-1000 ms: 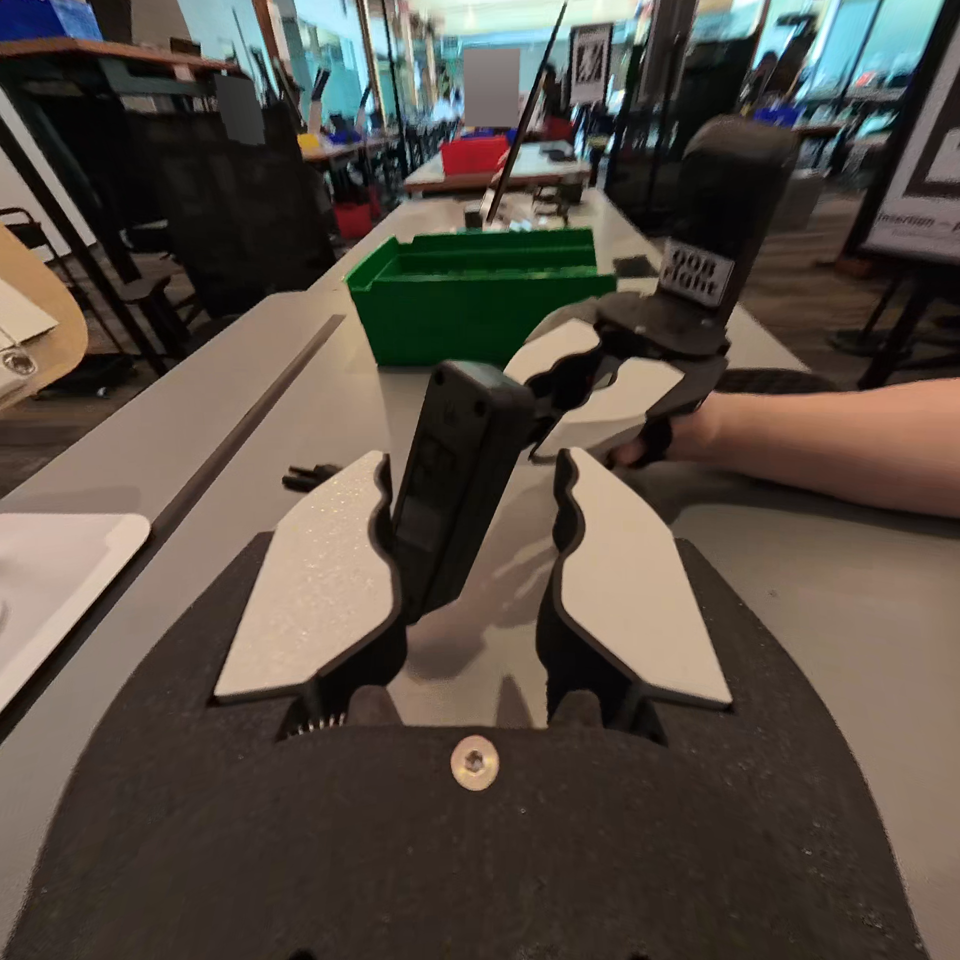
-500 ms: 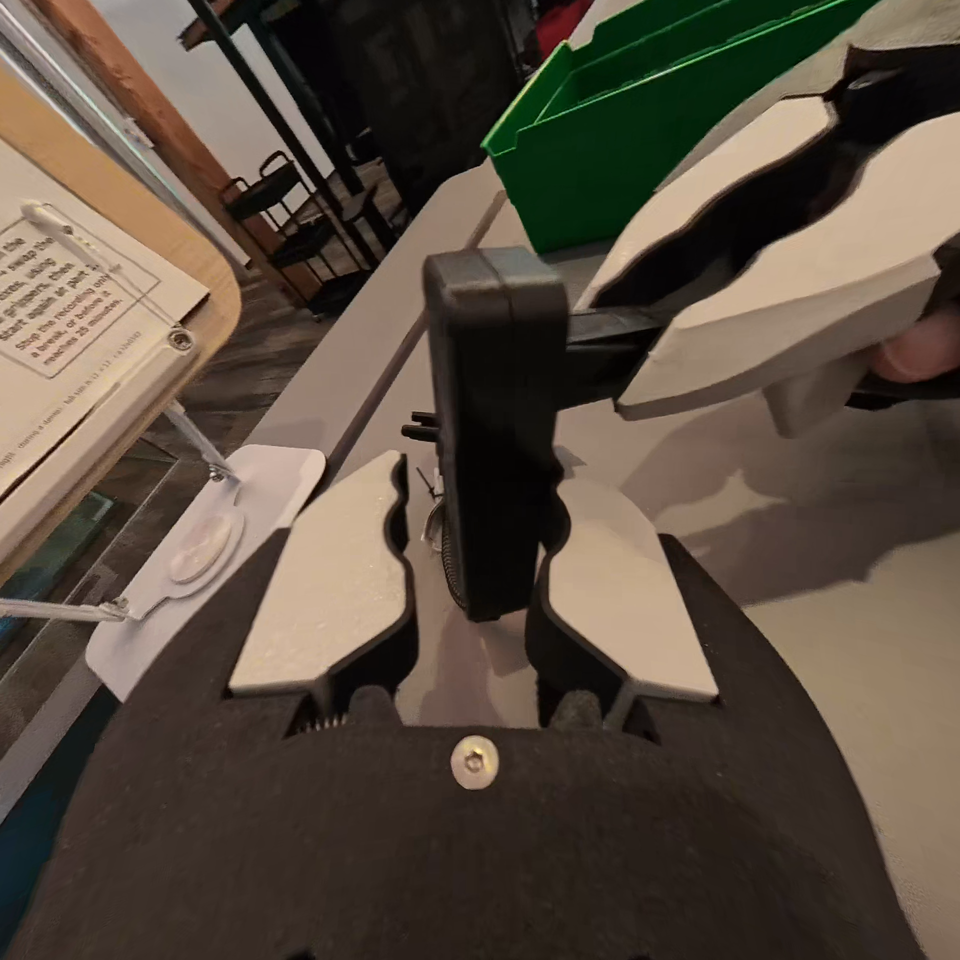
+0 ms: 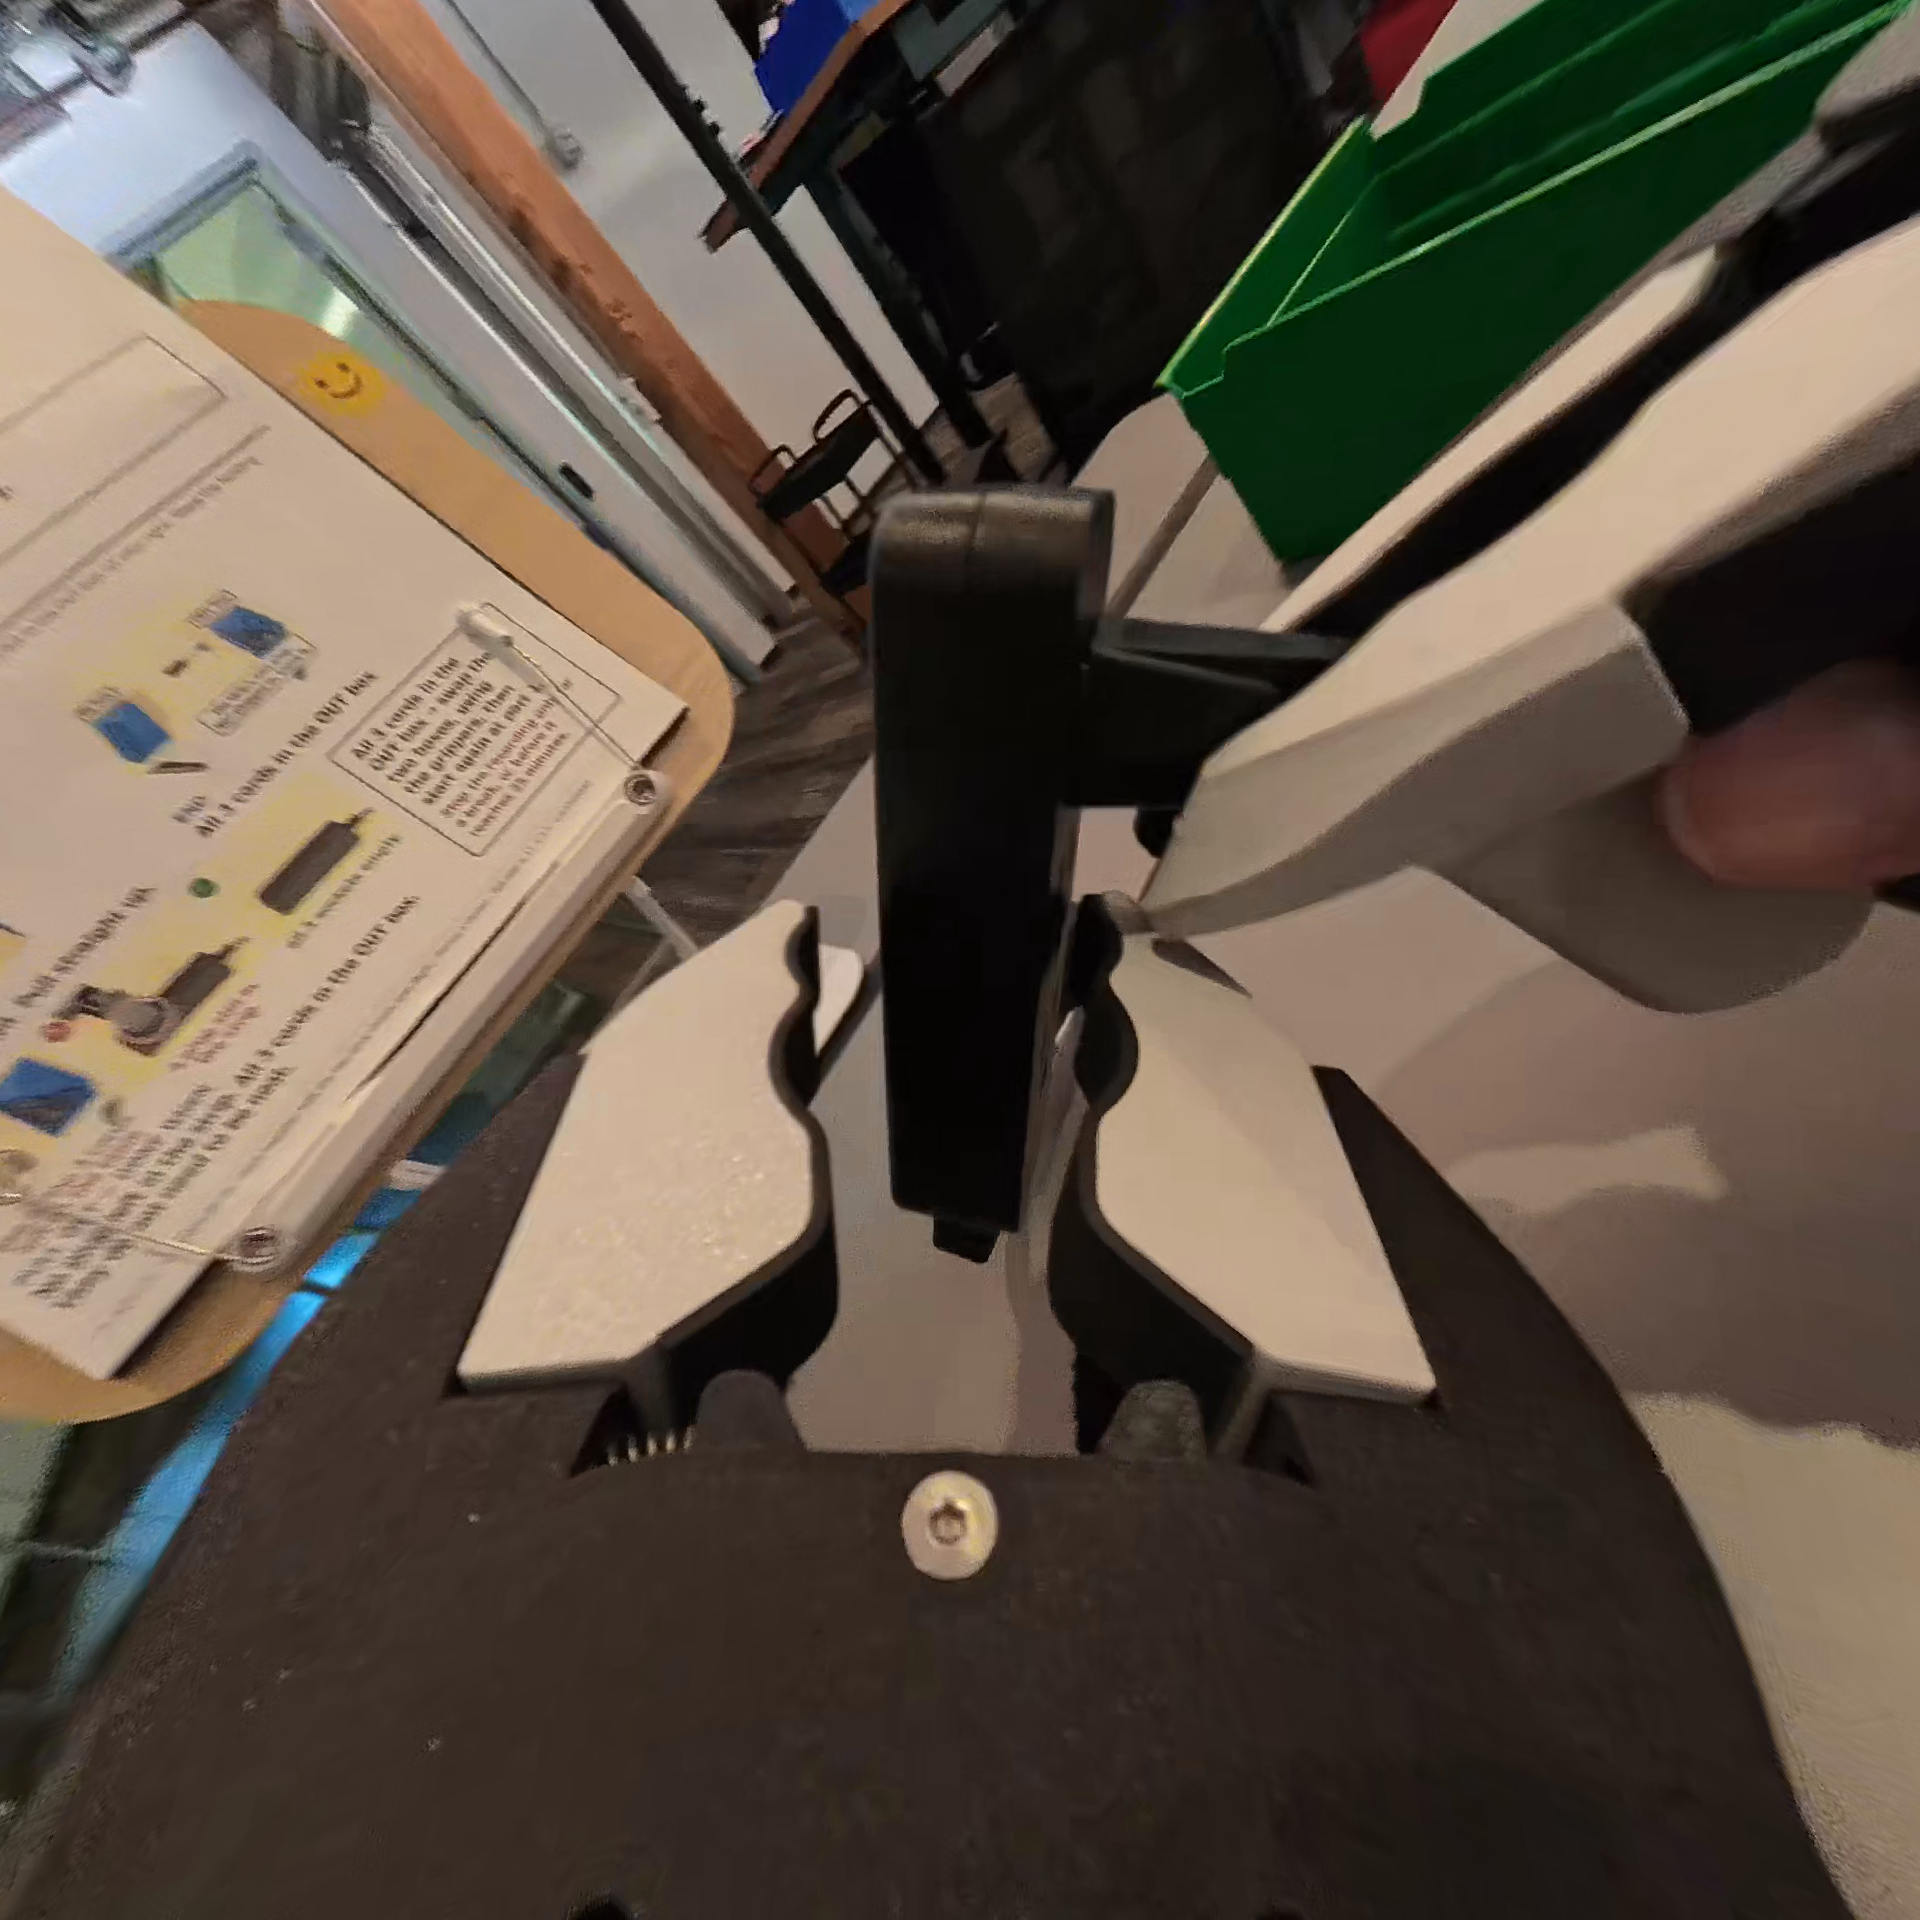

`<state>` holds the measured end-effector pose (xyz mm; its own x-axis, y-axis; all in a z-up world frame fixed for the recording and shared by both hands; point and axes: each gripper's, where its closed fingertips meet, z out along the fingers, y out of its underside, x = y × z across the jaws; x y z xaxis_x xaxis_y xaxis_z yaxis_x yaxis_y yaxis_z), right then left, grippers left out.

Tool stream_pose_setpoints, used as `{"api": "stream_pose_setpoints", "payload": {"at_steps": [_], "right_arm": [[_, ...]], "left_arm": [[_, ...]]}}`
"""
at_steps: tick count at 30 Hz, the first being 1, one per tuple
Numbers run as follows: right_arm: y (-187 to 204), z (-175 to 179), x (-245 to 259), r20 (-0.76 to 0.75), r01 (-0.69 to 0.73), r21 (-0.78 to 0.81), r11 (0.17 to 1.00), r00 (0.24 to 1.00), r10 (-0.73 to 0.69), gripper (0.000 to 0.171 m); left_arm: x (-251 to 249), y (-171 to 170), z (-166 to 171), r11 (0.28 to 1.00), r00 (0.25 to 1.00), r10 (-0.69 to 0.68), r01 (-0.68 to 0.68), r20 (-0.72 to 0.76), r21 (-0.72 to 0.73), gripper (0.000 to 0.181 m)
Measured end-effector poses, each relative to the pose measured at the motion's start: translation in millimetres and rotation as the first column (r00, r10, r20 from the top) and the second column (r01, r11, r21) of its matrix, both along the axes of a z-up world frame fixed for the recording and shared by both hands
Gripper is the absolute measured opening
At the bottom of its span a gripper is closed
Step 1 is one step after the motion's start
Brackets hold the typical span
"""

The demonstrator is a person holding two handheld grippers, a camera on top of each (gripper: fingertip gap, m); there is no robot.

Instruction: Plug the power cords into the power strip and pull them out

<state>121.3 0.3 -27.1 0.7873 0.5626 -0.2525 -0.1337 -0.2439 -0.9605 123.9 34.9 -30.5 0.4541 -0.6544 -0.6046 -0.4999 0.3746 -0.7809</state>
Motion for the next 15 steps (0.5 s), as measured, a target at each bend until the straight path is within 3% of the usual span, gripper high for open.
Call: {"api": "stream_pose_setpoints", "payload": {"at_steps": [1, 4, 11, 12, 13, 14, 15], "right_arm": [[0.4, 0.2, 2.3, -0.025, 0.006, -0.014, 1.0, 1.0, -0.007, 0.023], [-1.2, 4.2, 8.7, -0.067, -0.007, -0.02, 1.0, 0.998, 0.006, 0.023], [-7.3, 2.3, 12.6, -0.046, -0.063, -0.052, 0.997, 0.997, 0.06, 0.023], [-9.1, -0.1, 9.4, -0.026, -0.082, -0.066, 0.994, 0.996, 0.08, 0.023], [-9.6, -2.0, 6.3, 0.006, -0.088, -0.07, 0.994, 0.996, 0.089, 0.022], [-8.3, -2.6, 4.6, 0.041, -0.075, -0.059, 0.995, 0.996, 0.077, 0.023], [-7.4, -2.5, 3.1, 0.06, -0.067, -0.051, 0.996, 0.996, 0.07, 0.023]], "left_arm": [[1.2, -1.3, -1.9, 0.999, 1.0, 0.013, -0.012, -0.027, 0.037, 0.053], [10.9, -8.7, -13.5, 0.998, 0.997, 0.004, 0.0, -0.073, 0.056, 0.065], [4.6, -2.0, -2.1, 1.0, 0.999, -0.001, 0.003, -0.047, 0.025, 0.063], [0.7, 2.9, -1.4, 0.999, 1.0, -0.01, 0.009, -0.014, -0.053, 0.06], [1.8, 3.3, -4.4, 0.969, 0.996, -0.046, 0.063, 0.073, -0.241, 0.057], [5.0, -1.9, -8.3, 0.899, 0.986, -0.095, 0.144, 0.137, -0.414, 0.054], [5.0, -3.9, -10.4, 0.858, 0.981, -0.115, 0.177, 0.154, -0.482, 0.05]]}}
